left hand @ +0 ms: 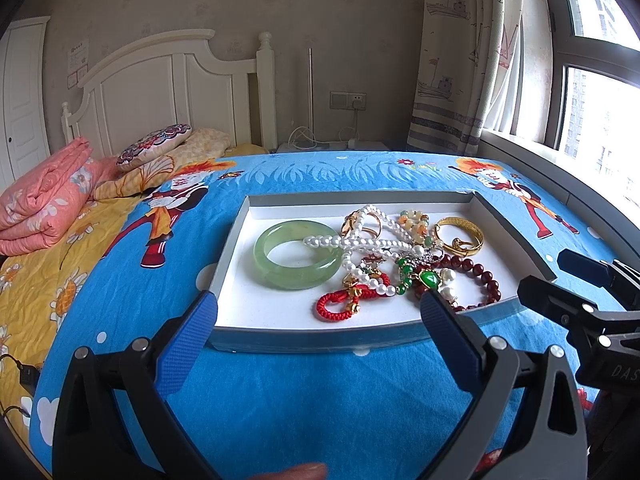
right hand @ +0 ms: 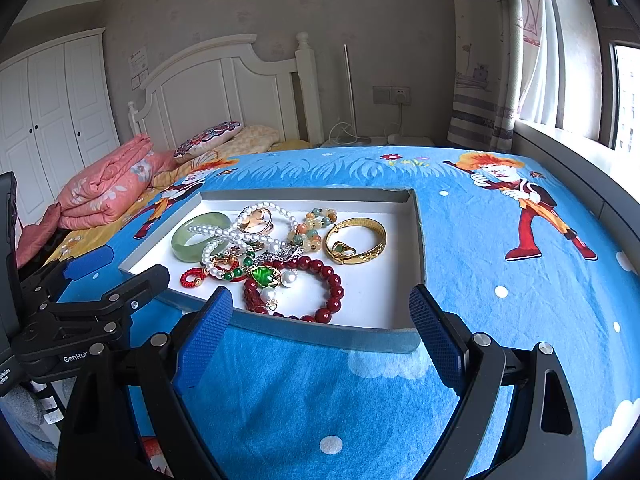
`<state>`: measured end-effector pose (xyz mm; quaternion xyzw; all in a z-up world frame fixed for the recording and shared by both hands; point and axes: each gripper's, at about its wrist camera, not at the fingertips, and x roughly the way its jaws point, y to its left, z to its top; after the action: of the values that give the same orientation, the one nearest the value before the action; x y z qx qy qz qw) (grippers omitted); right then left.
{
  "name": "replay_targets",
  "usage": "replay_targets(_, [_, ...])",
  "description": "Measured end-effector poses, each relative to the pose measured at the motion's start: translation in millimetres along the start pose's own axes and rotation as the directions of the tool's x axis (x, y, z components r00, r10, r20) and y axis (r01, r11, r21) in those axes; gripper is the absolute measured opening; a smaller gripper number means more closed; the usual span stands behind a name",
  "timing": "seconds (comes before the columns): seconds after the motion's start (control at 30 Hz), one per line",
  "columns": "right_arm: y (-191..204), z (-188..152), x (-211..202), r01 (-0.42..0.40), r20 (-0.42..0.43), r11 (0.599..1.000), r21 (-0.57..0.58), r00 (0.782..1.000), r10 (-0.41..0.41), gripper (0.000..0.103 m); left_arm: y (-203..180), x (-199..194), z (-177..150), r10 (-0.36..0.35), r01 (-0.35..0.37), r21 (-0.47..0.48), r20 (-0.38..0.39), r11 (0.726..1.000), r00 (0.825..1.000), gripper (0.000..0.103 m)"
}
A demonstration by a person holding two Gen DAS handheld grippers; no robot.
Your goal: Organize jewelry
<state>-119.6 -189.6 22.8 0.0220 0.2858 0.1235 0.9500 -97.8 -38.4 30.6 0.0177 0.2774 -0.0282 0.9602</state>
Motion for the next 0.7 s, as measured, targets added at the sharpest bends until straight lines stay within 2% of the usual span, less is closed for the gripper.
replay_targets(0.3, [-0.3,0.1,0.1,0.0,0.0,1.0,0.001,1.0,0.0,0.086,-3.3,-0.9,0.1,0.009,-0.009,0.013,-0.003,1.0,1.0,0.1])
replay_targets(0.57, [0.7,-0.3,0.1,-0.003,-0.001,1.0,0.002,1.0,0.003,0.086,-3.9,-0.7,-0.7,0.063,-0.063,0.02,-0.009,0.998,0.998,0.101])
replay_targets(0.63, [1.6,-0.4,-0.1,-0.003,-0.001,1.0,0.002,1.0,0.003,0.086,0.3,-0.6,-0.2,0.054,-0.054,0.003,-0.013,0.999,0.998,0.1])
replay_targets(0.7, [1.4,-0.2,0.0,-0.006,-0.001,1.0,0.003,1.0,0.006,0.086,4.9,2.5,1.1,0.026,-0.027,-0.015,-0.048,1.0,0.998,0.1])
